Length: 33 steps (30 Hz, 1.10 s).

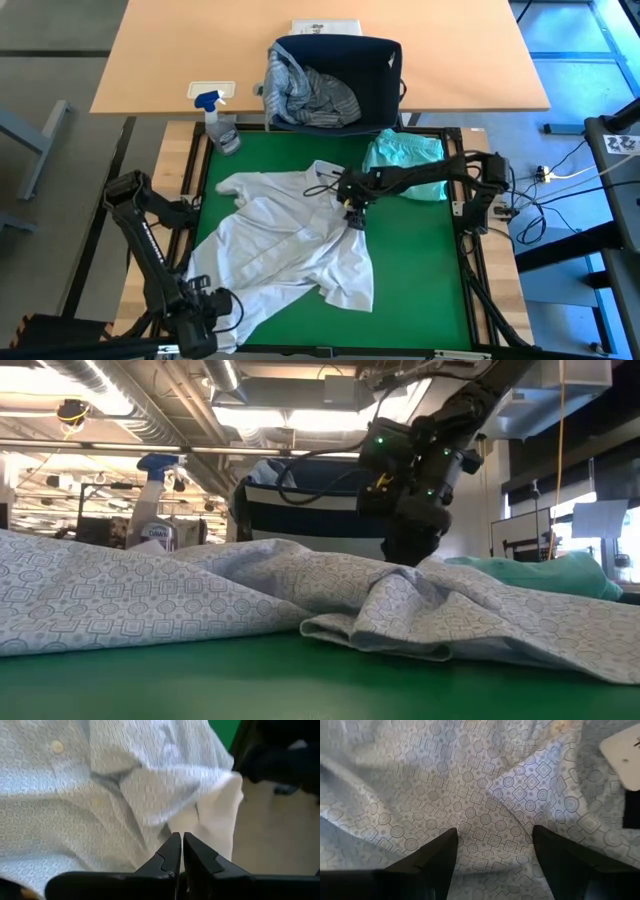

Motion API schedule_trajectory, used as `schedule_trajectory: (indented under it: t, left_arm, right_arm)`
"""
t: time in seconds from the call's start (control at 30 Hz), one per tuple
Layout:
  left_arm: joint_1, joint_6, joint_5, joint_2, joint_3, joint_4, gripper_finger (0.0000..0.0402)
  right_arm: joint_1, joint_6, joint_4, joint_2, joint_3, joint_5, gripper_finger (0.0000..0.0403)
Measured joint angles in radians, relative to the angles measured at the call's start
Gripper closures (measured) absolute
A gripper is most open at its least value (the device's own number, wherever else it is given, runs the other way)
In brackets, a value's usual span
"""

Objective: Fold laundry
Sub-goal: Fold the white polo shirt

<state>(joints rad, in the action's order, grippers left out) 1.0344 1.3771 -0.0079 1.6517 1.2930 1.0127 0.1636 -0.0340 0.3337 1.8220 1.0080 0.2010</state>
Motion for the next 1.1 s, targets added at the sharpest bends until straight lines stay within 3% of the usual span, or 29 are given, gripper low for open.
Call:
schedule_trajectory:
  t: [0.17, 0.33, 0.43, 0.63, 0.83, 1.1]
  left_arm:
    - [-0.002, -0.071, -0.061, -0.032, 0.000, 0.129, 0.0362]
    - [-0.001, -0.050, -0.272, -0.047, -0.005, 0.307, 0.0347]
    - [-0.013, 0.018, -0.369, -0.047, -0.072, 0.271, 0.0345]
    - [-0.078, 0.035, -0.297, -0.046, -0.316, -0.030, 0.0355]
    - [-0.156, 0.112, -0.225, -0.046, -0.498, -0.125, 0.0365]
    - [-0.302, -0.122, -0.284, -0.053, -0.554, -0.221, 0.0380]
  right_arm:
    - [-0.075, 0.034, 0.070, -0.001, 0.000, -0.027, 0.0141]
    - [-0.181, 0.132, 0.124, -0.001, 0.000, -0.091, 0.0141]
    - [-0.241, 0.228, 0.154, -0.001, 0.000, -0.132, 0.0141]
    - [-0.367, 0.431, 0.173, -0.001, -0.001, -0.156, 0.0141]
    - [-0.481, 0.650, 0.207, -0.001, -0.001, -0.184, 0.0141]
    - [-0.576, 0.976, 0.394, -0.003, 0.001, -0.243, 0.0141]
